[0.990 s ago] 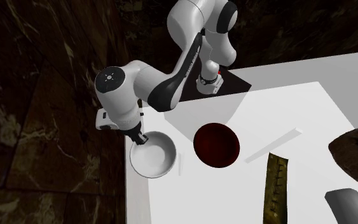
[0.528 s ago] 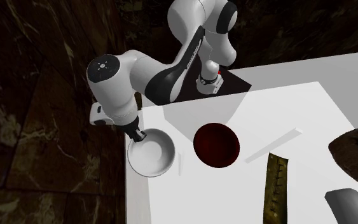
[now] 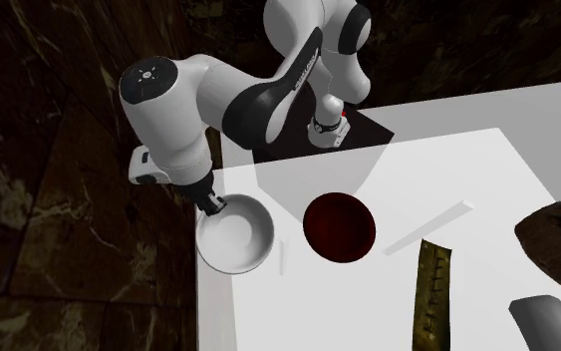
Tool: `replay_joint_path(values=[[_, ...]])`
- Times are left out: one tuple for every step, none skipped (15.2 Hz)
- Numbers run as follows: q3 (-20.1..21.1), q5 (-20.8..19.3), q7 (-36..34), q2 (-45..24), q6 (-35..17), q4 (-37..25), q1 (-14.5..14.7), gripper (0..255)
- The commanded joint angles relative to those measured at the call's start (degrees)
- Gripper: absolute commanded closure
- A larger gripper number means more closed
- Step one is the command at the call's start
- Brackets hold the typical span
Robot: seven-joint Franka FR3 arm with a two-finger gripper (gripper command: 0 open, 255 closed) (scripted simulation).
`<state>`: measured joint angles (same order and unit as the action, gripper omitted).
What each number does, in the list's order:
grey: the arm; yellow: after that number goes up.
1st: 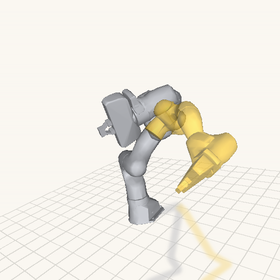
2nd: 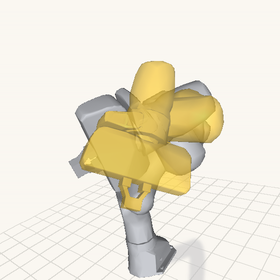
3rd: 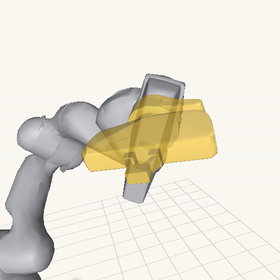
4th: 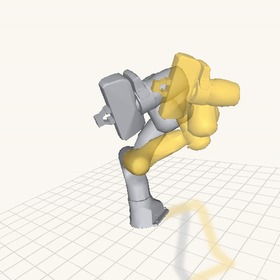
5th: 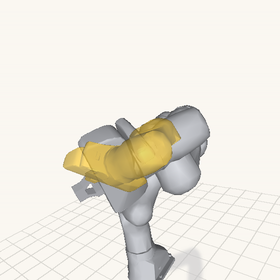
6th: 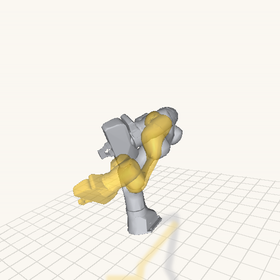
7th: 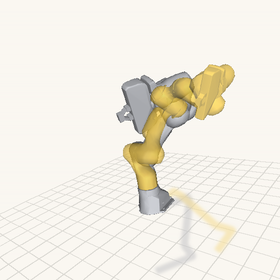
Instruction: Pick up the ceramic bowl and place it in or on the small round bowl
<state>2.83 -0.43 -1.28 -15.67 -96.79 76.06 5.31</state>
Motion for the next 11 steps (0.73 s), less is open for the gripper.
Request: replay_joint_path(values=[[0.0,0.0,0.1,-0.6,1.8,-2.4,0.0,255],[0.0,0.0,0.1,-0.9,2.7,-3.6,0.0,255],[0.0,0.0,0.1,-1.2,3.6,-4.9,0.0,255],[0.0,-0.1,0.1,-1.6,4.6,-6.2,0.0,255],[0.0,-0.1,0.1,-1.9,5.6,-7.5,0.0,255],[0.0,-0.1,0.0,-2.3,6.5,-8.9,0.1,255],[0.0,-0.1,0.0,-2.8,7.6,-10.3,0.1,255],[0.0,-0.1,0.0,-3.2,8.6,-11.9,0.1,255],[0.0,-0.2,0.0,-3.8,9.7,-13.4,0.2,255],[0.0,-0.2,0.0,-4.3,10.8,-15.1,0.2,255],[0.0,-0.2,0.0,-5.0,11.9,-16.9,0.2,255]])
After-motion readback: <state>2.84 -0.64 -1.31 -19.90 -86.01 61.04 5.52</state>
